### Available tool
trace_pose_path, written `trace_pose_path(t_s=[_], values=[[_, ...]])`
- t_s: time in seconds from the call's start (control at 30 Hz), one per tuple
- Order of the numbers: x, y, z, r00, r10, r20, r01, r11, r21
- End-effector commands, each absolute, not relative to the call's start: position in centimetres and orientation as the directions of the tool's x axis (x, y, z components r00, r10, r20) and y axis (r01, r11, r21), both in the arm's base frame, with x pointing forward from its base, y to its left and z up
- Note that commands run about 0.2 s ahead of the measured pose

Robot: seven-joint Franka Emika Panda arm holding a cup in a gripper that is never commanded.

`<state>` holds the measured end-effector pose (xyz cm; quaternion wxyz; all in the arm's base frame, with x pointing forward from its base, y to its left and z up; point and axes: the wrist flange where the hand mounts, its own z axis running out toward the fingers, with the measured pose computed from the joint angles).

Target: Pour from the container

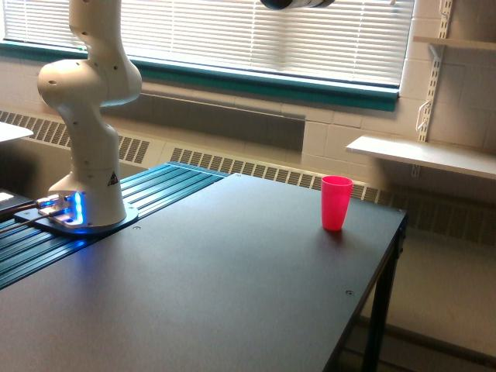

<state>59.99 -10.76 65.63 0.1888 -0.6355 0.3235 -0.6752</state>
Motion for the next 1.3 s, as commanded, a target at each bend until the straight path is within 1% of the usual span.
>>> trace_pose_path(t_s=[0.03, 0.13, 0.27, 0.3, 0.33, 0.53, 0.73, 0.97, 1.0, 1.13, 1.3], values=[[59.9, -15.4, 64.5, -0.118, -0.753, 0.647, -0.267, -0.604, -0.751], [60.1, -15.6, 63.7, -0.077, -0.769, 0.634, -0.308, -0.587, -0.749], [60.5, -14.8, 62.2, 0.020, -0.735, 0.678, -0.363, -0.637, -0.680], [60.4, -14.9, 62.0, 0.020, -0.758, 0.652, -0.377, -0.610, -0.698], [60.3, -15.4, 61.7, 0.005, -0.803, 0.596, -0.396, -0.549, -0.736], [60.3, -14.4, 59.1, 0.070, -0.857, 0.511, -0.484, -0.477, -0.734], [60.0, -11.0, 56.5, 0.172, -0.880, 0.444, -0.562, -0.458, -0.689], [59.0, -5.4, 53.9, 0.320, -0.847, 0.424, -0.621, -0.525, -0.581], [58.7, -4.7, 53.5, 0.325, -0.862, 0.388, -0.637, -0.503, -0.584], [57.9, -2.2, 52.9, 0.342, -0.879, 0.334, -0.653, -0.477, -0.588], [56.8, 0.1, 52.5, 0.358, -0.876, 0.323, -0.651, -0.482, -0.586]])
